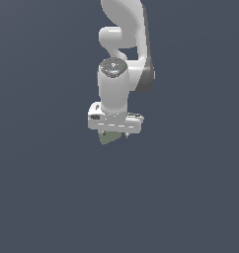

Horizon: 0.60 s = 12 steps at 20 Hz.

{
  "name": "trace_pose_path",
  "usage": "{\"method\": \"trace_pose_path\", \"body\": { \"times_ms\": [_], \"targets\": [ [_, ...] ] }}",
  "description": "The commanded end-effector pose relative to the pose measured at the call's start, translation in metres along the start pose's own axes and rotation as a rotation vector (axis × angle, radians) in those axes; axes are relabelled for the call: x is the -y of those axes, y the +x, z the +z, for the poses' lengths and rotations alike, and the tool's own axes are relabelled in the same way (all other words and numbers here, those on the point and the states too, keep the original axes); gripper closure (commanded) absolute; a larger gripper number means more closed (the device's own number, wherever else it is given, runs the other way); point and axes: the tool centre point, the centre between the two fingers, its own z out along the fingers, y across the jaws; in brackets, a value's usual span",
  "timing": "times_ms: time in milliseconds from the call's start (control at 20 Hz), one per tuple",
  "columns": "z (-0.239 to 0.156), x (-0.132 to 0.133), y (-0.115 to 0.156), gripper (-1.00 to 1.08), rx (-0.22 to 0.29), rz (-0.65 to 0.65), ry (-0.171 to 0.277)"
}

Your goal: Pick up the object and move it to a goal position.

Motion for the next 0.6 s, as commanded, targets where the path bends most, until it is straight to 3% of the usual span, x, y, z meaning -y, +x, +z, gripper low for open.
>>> {"method": "trace_pose_path", "body": {
  "times_ms": [0,550],
  "targets": [
    [0.001,-0.002,-0.003,-0.92,0.001,0.045,0.0],
    [0.006,-0.014,-0.025,-0.92,0.009,0.338,0.0]
  ]
}}
